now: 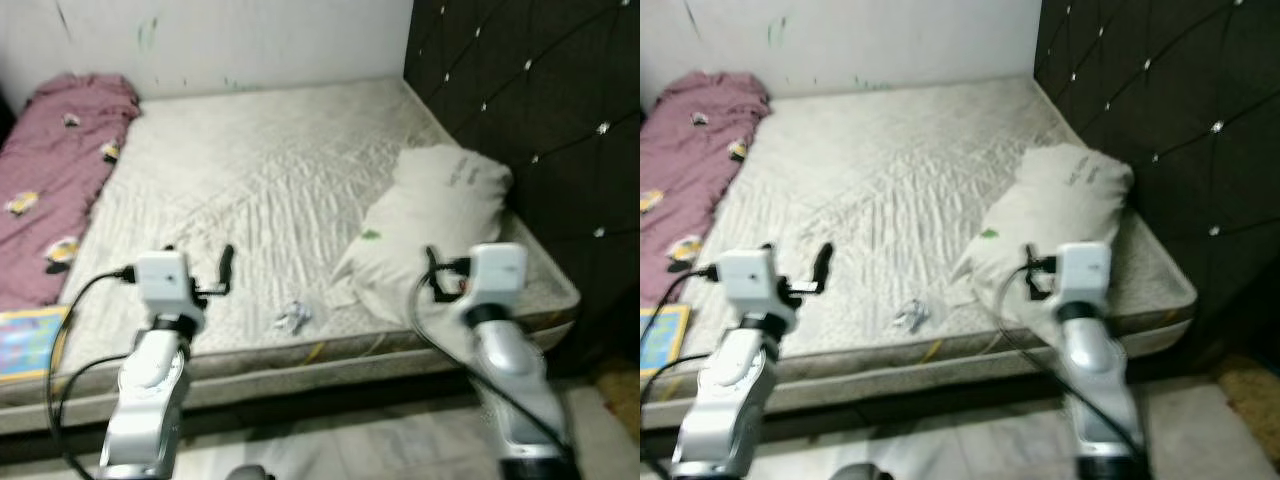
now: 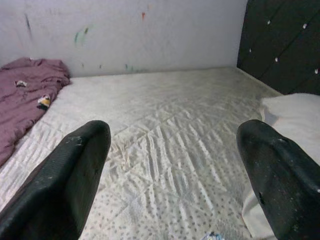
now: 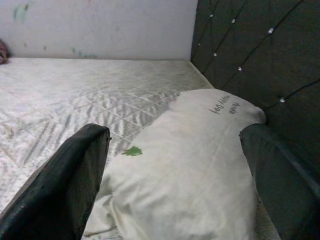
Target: Clean up the room
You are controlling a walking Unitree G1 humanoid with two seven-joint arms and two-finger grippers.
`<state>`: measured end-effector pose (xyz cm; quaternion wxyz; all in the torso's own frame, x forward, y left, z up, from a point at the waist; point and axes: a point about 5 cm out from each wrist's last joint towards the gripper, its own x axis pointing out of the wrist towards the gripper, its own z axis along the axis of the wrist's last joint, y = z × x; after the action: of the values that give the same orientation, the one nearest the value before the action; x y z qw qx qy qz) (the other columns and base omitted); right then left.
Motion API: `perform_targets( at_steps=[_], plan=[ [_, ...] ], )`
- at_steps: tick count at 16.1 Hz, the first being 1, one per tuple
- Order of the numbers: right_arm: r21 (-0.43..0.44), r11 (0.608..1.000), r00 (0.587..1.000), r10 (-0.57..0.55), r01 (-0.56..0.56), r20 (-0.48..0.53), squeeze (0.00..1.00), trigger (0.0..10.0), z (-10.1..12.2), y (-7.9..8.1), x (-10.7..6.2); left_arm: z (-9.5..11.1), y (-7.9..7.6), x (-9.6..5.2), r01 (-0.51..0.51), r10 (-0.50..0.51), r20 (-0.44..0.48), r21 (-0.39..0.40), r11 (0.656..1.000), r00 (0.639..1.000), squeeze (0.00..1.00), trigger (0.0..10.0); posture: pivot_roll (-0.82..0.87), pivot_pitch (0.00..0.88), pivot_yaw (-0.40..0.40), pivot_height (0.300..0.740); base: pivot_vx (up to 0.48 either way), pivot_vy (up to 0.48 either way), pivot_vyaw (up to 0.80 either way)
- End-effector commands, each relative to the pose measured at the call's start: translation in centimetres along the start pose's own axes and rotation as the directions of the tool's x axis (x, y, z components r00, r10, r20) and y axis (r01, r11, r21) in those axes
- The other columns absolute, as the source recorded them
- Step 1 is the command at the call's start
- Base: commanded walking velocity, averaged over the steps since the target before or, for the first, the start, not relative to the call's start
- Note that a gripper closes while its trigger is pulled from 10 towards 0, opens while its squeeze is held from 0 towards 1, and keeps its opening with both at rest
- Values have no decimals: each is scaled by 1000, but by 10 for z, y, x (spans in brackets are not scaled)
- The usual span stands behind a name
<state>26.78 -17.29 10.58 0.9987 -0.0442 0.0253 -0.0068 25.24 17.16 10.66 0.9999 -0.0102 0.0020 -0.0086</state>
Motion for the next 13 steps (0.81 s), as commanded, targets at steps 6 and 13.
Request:
perform_targets(
  at_steps=[6,13],
  plan=[
    [-1,1000,1000,-23,23,17,0,10000,5,-4,1,7,-2,3,30,-30,27,0,1000,999,0,10000,-72,0,22,740,346,0,0],
    [-11,1000,1000,-13,13,17,0,10000,4,-3,1,6,-1,3,-5,5,27,14,1000,1000,0,10000,-68,0,19,740,305,0,0]
  ],
)
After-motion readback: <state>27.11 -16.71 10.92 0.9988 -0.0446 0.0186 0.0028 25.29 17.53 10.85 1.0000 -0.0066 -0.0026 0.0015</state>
